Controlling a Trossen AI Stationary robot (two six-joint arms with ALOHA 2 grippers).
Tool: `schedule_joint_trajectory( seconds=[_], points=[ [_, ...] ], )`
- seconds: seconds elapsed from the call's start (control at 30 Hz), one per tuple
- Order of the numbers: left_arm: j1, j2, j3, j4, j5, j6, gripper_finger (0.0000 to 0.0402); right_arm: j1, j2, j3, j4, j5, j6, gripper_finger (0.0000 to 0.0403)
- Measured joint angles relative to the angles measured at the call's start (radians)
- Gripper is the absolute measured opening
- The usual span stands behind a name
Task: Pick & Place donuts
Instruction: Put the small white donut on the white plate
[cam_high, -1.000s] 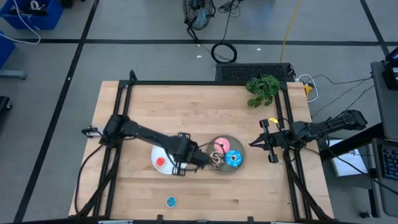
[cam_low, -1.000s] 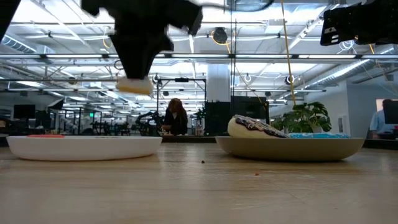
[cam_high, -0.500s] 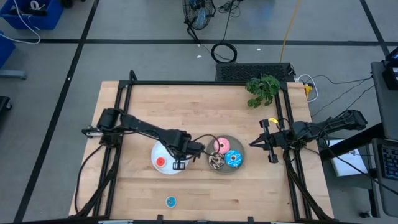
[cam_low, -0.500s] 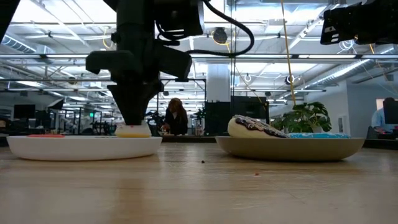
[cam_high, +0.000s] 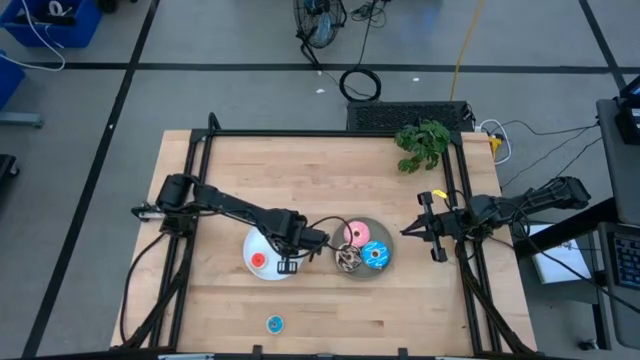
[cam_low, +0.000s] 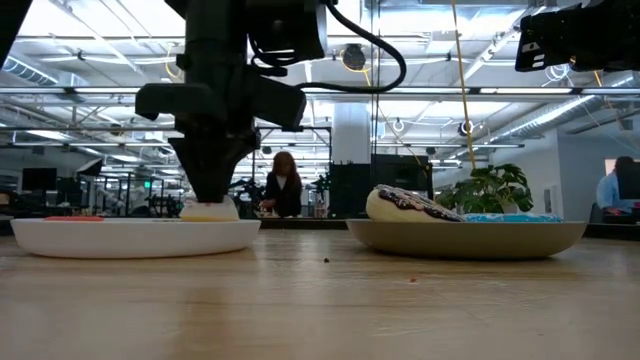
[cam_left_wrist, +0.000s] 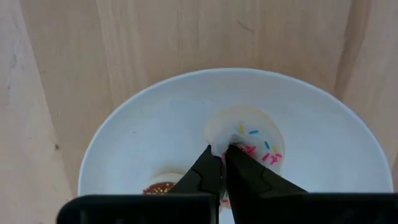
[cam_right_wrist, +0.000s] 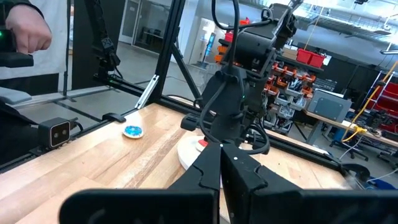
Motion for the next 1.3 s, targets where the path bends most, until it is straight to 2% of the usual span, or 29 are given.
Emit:
schedule_joint_trajectory(
  seconds=[0.13,0.27,0.5,0.83,0.93,1.3],
  points=[
    [0.0,0.0,0.0,-0.001,0.0,0.0,0.0006,0.0,0.0,0.0,0.0,0.0,0.0,0.0],
    [0.0,0.0,0.0,0.006,-0.001,0.0,0.0019,0.0,0.0,0.0,0.0,0.0,0.0,0.0],
    [0.0,0.0,-0.034,0.13,-0.01,-0.001,0.0007,0.0,0.0,0.0,0.0,0.0,0.0,0.0],
    [0.006,0.0,-0.066,0.125,-0.008,-0.039,0.0044,0.0,0.0,0.0,0.0,0.0,0.0,0.0],
    [0.005,0.0,-0.066,0.131,-0.005,-0.045,0.0067,0.0,0.0,0.0,0.0,0.0,0.0,0.0],
    [0.01,-0.015,-0.065,0.056,0.0,-0.069,0.0204,0.0,0.0,0.0,0.0,0.0,-0.003,0.0]
  ],
)
